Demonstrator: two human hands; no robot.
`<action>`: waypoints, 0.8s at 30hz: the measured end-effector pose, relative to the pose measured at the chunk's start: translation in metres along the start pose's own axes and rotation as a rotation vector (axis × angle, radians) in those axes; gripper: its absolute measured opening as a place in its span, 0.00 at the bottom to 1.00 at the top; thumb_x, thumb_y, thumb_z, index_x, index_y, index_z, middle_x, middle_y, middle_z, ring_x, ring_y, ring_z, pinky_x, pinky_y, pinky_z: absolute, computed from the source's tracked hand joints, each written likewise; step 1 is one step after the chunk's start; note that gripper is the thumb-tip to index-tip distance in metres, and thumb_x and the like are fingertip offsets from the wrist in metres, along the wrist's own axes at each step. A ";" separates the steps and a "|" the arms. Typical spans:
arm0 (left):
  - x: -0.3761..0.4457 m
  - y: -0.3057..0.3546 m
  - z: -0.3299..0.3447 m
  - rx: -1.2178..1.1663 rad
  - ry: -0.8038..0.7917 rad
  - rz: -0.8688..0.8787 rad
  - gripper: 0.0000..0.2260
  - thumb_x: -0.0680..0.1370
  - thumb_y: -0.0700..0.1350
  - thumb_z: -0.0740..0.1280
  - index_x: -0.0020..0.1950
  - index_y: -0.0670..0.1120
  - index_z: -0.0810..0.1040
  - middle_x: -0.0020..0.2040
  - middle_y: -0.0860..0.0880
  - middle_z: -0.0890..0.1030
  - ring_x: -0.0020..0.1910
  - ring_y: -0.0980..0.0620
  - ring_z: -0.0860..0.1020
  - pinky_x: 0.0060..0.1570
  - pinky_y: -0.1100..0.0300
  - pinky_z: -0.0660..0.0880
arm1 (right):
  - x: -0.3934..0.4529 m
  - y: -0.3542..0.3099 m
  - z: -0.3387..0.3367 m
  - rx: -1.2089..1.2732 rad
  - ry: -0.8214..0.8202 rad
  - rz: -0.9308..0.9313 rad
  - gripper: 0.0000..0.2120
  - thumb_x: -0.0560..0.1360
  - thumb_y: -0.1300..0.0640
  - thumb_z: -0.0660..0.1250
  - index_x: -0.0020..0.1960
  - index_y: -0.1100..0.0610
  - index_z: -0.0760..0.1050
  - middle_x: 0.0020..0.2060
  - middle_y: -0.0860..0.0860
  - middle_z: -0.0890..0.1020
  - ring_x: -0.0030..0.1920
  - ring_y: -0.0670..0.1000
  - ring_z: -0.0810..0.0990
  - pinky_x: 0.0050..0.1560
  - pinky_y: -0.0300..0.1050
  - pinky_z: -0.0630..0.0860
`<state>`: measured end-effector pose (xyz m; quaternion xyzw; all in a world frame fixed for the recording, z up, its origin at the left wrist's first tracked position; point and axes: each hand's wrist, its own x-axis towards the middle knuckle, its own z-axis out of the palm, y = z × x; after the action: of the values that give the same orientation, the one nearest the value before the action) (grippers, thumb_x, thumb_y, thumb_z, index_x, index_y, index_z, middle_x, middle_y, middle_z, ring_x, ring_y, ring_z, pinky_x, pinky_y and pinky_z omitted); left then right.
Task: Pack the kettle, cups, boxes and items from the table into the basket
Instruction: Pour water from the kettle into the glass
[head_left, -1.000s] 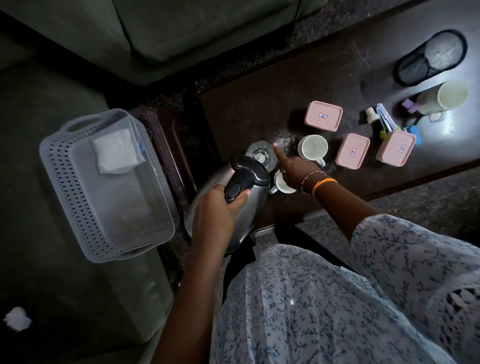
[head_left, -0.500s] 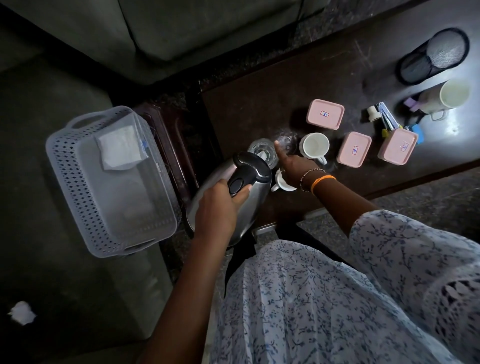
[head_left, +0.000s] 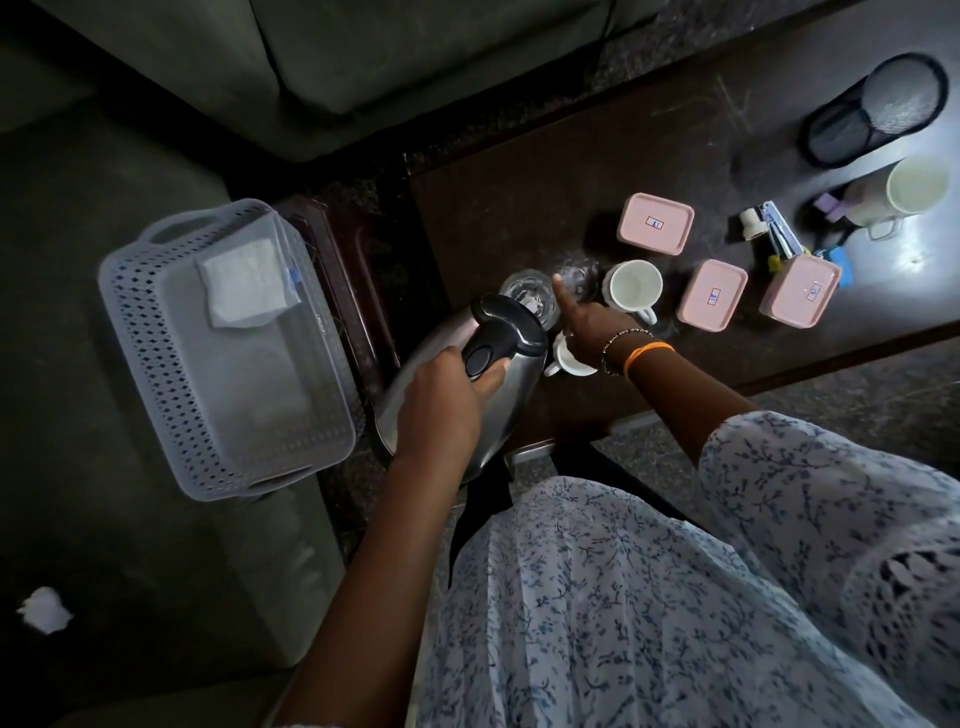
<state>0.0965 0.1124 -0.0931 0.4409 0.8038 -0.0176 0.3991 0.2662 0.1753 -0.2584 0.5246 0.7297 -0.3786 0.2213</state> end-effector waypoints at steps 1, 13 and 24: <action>0.000 0.000 0.000 -0.004 -0.002 -0.003 0.21 0.75 0.57 0.64 0.55 0.40 0.76 0.51 0.39 0.81 0.50 0.39 0.78 0.48 0.47 0.76 | 0.000 0.000 0.000 -0.001 0.001 -0.001 0.39 0.75 0.62 0.58 0.75 0.55 0.35 0.56 0.67 0.78 0.52 0.65 0.80 0.52 0.56 0.75; -0.001 0.002 0.001 -0.030 -0.028 -0.025 0.21 0.75 0.57 0.64 0.55 0.40 0.76 0.51 0.40 0.80 0.50 0.39 0.78 0.46 0.49 0.75 | 0.003 0.002 0.003 0.002 0.015 -0.013 0.38 0.75 0.61 0.58 0.75 0.57 0.36 0.54 0.68 0.79 0.50 0.65 0.81 0.51 0.56 0.75; 0.001 0.005 0.000 -0.030 -0.030 -0.030 0.21 0.75 0.57 0.64 0.55 0.40 0.76 0.51 0.40 0.80 0.50 0.39 0.78 0.43 0.52 0.73 | -0.001 0.001 0.000 -0.017 0.016 -0.038 0.37 0.75 0.62 0.57 0.74 0.60 0.36 0.55 0.68 0.79 0.51 0.65 0.80 0.53 0.56 0.75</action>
<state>0.1002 0.1160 -0.0919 0.4227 0.8043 -0.0183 0.4174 0.2671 0.1753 -0.2581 0.5116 0.7446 -0.3724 0.2128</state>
